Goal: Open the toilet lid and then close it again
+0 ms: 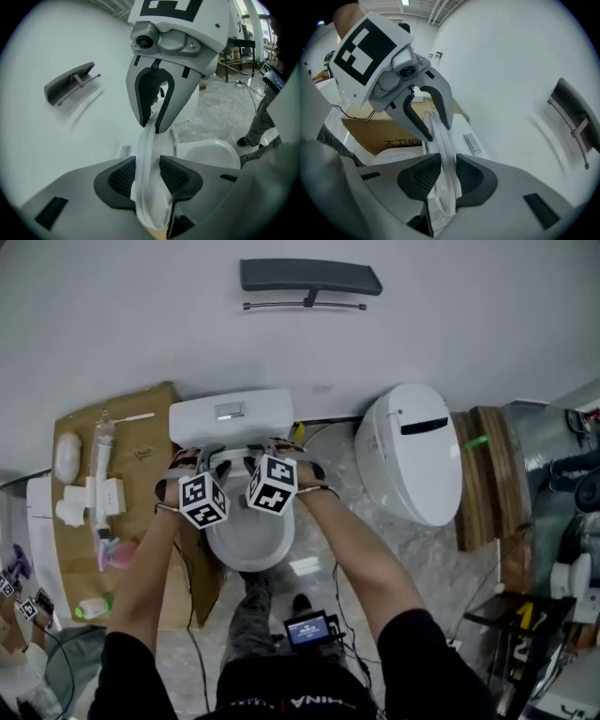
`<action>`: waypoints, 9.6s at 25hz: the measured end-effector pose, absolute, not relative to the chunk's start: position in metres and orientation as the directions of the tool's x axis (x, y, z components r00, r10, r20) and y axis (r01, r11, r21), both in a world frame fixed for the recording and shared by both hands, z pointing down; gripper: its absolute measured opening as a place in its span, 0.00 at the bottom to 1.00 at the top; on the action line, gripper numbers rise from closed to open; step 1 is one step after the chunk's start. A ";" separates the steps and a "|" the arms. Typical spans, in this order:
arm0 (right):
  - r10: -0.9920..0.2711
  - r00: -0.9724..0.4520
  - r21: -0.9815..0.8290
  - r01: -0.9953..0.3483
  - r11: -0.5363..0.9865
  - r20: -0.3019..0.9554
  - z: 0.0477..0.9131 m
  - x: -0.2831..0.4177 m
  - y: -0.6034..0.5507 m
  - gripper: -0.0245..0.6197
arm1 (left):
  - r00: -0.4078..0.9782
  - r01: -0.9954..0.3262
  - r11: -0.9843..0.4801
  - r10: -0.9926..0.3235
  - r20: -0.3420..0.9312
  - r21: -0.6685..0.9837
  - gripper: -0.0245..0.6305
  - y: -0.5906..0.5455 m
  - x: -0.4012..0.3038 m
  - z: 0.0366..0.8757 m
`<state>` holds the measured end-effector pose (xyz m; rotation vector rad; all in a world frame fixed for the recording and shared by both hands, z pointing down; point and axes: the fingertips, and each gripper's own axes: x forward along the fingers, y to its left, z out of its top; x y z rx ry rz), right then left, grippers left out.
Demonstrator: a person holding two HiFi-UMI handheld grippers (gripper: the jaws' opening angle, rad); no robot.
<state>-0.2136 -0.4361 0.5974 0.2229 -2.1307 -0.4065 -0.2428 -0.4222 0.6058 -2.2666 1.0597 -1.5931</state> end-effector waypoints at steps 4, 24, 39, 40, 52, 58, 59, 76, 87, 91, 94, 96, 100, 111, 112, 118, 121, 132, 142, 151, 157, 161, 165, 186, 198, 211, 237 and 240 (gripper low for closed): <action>-0.319 -0.530 0.340 -0.060 0.938 0.786 0.598 -0.225 -0.466 0.20 | 0.184 -0.472 -0.714 -0.654 0.734 -0.518 0.26 -0.447 -0.265 0.599; -0.338 -0.587 0.433 0.025 0.901 0.736 0.587 -0.236 -0.514 0.16 | 0.056 -0.613 -0.653 -0.598 0.800 -0.445 0.25 -0.497 -0.293 0.598; -0.275 -0.552 0.376 0.075 0.924 0.787 0.586 -0.238 -0.517 0.13 | 0.021 -0.635 -0.611 -0.626 0.780 -0.473 0.25 -0.488 -0.304 0.579; -0.268 -0.548 0.365 0.073 0.928 0.792 0.586 -0.236 -0.516 0.13 | 0.027 -0.642 -0.609 -0.626 0.780 -0.467 0.25 -0.485 -0.304 0.577; -0.263 -0.569 0.249 -0.105 0.963 0.779 0.555 -0.209 -0.512 0.13 | 0.145 -0.739 -0.556 -0.682 0.716 -0.380 0.11 -0.464 -0.287 0.538; -0.283 -0.669 0.145 -0.255 0.956 0.687 0.493 -0.192 -0.498 0.10 | 0.202 -0.811 -0.493 -0.742 0.639 -0.316 0.05 -0.453 -0.273 0.496; -0.284 -0.688 0.128 -0.269 0.955 0.668 0.482 -0.190 -0.493 0.09 | 0.217 -0.819 -0.487 -0.752 0.623 -0.303 0.05 -0.450 -0.267 0.487; -0.328 -0.782 0.015 -0.378 0.926 0.531 0.445 -0.137 -0.423 0.06 | 0.323 -0.910 -0.409 -0.792 0.519 -0.059 0.05 -0.362 -0.200 0.451; -0.218 -0.795 -0.017 -0.276 0.961 0.566 0.461 -0.116 -0.409 0.06 | 0.230 -0.946 -0.316 -0.808 0.542 -0.070 0.05 -0.333 -0.170 0.452; -0.196 -0.792 -0.014 -0.250 0.968 0.578 0.464 -0.114 -0.400 0.06 | 0.235 -0.952 -0.303 -0.806 0.543 -0.038 0.05 -0.312 -0.161 0.459; -0.220 -0.792 -0.012 -0.275 0.961 0.569 0.457 -0.108 -0.389 0.06 | 0.249 -0.946 -0.322 -0.798 0.549 -0.039 0.05 -0.295 -0.155 0.462; -0.256 -0.789 0.008 -0.303 0.953 0.559 0.452 -0.102 -0.383 0.06 | 0.263 -0.937 -0.345 -0.793 0.549 -0.049 0.05 -0.284 -0.151 0.461; -0.311 -0.777 0.029 -0.354 0.935 0.547 0.448 -0.100 -0.352 0.06 | 0.279 -0.922 -0.380 -0.793 0.542 -0.081 0.05 -0.248 -0.152 0.456; -0.386 -0.724 0.094 -0.410 0.907 0.572 0.464 -0.107 -0.186 0.06 | 0.322 -0.897 -0.430 -0.797 0.511 -0.104 0.05 -0.090 -0.169 0.465; -0.392 -0.716 0.107 -0.410 0.906 0.577 0.465 -0.106 -0.171 0.06 | 0.324 -0.895 -0.434 -0.793 0.515 -0.106 0.05 -0.073 -0.171 0.467; -0.424 -0.698 0.136 -0.430 0.892 0.577 0.460 -0.094 -0.099 0.06 | 0.324 -0.897 -0.433 -0.777 0.541 -0.086 0.05 0.004 -0.173 0.480; -0.432 -0.694 0.142 -0.436 0.889 0.576 0.456 -0.080 -0.079 0.06 | 0.319 -0.898 -0.430 -0.785 0.531 -0.096 0.05 0.017 -0.161 0.477; -0.418 -0.686 0.135 -0.428 0.894 0.595 0.468 0.000 -0.053 0.06 | 0.291 -0.890 -0.430 -0.793 0.536 -0.152 0.05 0.021 -0.086 0.477; -0.380 -0.743 0.154 -0.357 0.921 0.551 0.463 0.017 -0.050 0.06 | 0.237 -0.909 -0.376 -0.821 0.519 -0.179 0.05 0.010 -0.044 0.463; -0.361 -0.765 0.145 -0.337 0.930 0.534 0.457 0.009 -0.039 0.06 | 0.238 -0.899 -0.394 -0.807 0.540 -0.192 0.05 0.017 -0.041 0.465; -0.369 -0.758 0.137 -0.353 0.926 0.538 0.456 0.015 -0.039 0.06 | 0.265 -0.902 -0.399 -0.813 0.518 -0.164 0.05 0.016 -0.035 0.462; -0.373 -0.757 0.137 -0.358 0.923 0.536 0.456 0.017 -0.037 0.06 | 0.274 -0.901 -0.405 -0.808 0.522 -0.154 0.05 0.018 -0.034 0.464; -0.375 -0.753 0.132 -0.364 0.922 0.541 0.459 0.018 -0.038 0.06 | 0.277 -0.901 -0.408 -0.804 0.526 -0.150 0.05 0.018 -0.036 0.466; -0.333 -0.767 0.104 -0.333 0.937 0.549 0.468 0.061 -0.070 0.06 | 0.202 -0.921 -0.348 -0.812 0.548 -0.177 0.05 -0.013 -0.008 0.473; -0.257 -0.787 0.046 -0.281 0.959 0.561 0.490 0.077 -0.092 0.06 | 0.119 -0.949 -0.260 -0.817 0.565 -0.176 0.05 -0.034 0.001 0.483; -0.320 -0.723 0.038 -0.377 0.925 0.612 0.522 -0.007 -0.186 0.06 | 0.227 -0.931 -0.344 -0.802 0.553 -0.117 0.05 -0.145 -0.091 0.511; -0.323 -0.682 0.057 -0.382 0.922 0.656 0.526 -0.115 -0.323 0.06 | 0.336 -0.897 -0.439 -0.757 0.560 -0.056 0.05 -0.269 -0.190 0.518; -0.305 -0.694 0.054 -0.359 0.932 0.652 0.523 -0.113 -0.332 0.06 | 0.318 -0.905 -0.421 -0.767 0.557 -0.063 0.05 -0.279 -0.184 0.515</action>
